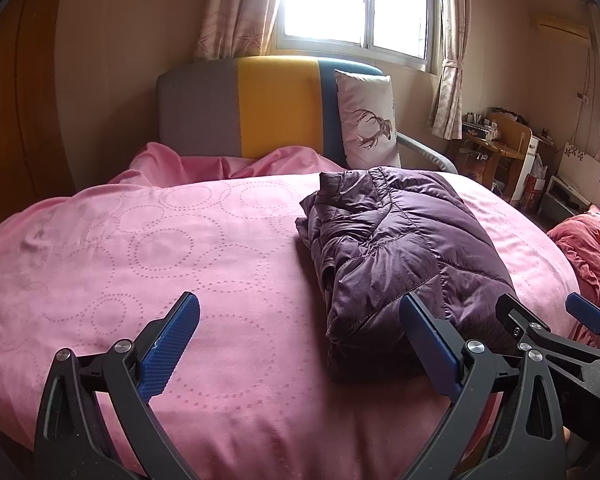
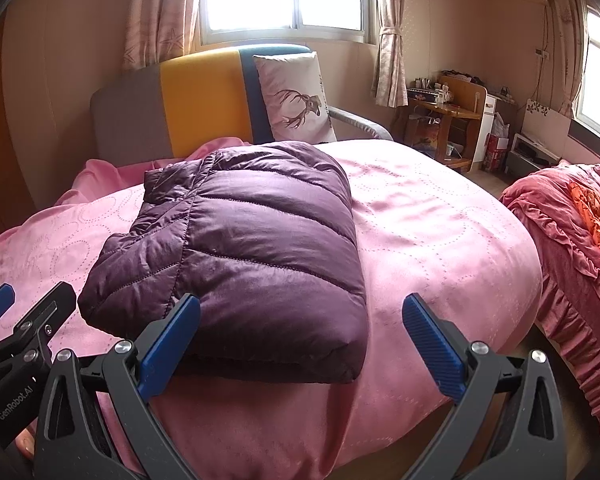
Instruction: Fold large clothes
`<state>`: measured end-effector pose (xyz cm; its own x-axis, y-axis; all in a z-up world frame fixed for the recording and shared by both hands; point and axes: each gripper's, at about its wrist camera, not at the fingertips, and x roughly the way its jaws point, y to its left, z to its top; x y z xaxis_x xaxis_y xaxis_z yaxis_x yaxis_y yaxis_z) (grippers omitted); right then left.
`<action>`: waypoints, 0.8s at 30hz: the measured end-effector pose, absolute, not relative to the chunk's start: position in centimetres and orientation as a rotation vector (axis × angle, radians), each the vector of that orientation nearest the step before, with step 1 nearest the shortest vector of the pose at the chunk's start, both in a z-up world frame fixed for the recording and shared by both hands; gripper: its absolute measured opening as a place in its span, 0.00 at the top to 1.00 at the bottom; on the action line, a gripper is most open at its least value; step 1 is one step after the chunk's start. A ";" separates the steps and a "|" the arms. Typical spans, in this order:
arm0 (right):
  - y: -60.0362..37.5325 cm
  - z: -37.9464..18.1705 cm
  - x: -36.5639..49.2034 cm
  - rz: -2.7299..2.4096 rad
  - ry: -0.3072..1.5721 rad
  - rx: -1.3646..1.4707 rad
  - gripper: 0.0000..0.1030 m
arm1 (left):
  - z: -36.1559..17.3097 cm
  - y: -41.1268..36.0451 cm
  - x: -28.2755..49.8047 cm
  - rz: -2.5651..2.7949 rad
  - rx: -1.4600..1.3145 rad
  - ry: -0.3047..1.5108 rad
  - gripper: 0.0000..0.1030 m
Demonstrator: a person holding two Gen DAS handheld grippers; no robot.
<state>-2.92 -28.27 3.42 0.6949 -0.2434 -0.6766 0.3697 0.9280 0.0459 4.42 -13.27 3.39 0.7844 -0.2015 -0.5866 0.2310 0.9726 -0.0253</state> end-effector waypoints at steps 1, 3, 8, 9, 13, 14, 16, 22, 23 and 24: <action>-28.3 3.4 -2.9 -0.344 0.726 0.185 0.02 | 3.4 -13.2 4.4 -0.230 0.049 0.625 0.04; -28.2 3.4 -2.9 -0.342 0.727 0.183 0.02 | 3.4 -13.2 4.4 -0.229 0.050 0.623 0.04; -28.1 3.3 -2.8 -0.338 0.731 0.182 0.02 | 3.4 -13.2 4.4 -0.228 0.049 0.623 0.04; -28.1 3.3 -2.8 -0.338 0.731 0.182 0.02 | 3.4 -13.1 4.3 -0.228 0.051 0.622 0.04; -28.2 3.3 -2.8 -0.337 0.731 0.182 0.02 | 3.4 -13.1 4.3 -0.227 0.050 0.621 0.04; -28.1 3.3 -2.8 -0.337 0.731 0.182 0.02 | 3.4 -13.1 4.3 -0.227 0.050 0.621 0.04; -28.1 3.3 -2.8 -0.336 0.731 0.184 0.02 | 3.4 -13.0 4.3 -0.224 0.049 0.622 0.04; -28.1 3.2 -2.8 -0.332 0.730 0.184 0.02 | 3.7 -12.8 4.0 -0.219 0.050 0.613 0.04; -28.1 3.2 -2.8 -0.333 0.730 0.182 0.02 | 3.8 -12.8 3.9 -0.220 0.050 0.613 0.04; -28.1 3.2 -2.8 -0.333 0.729 0.181 0.02 | 3.9 -12.7 3.9 -0.219 0.048 0.611 0.04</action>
<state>-2.84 -28.09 3.22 0.6963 -0.2339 -0.6785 0.3589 0.9322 0.0469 3.88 -12.73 3.87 0.7968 -0.1899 -0.5736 0.2184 0.9757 -0.0197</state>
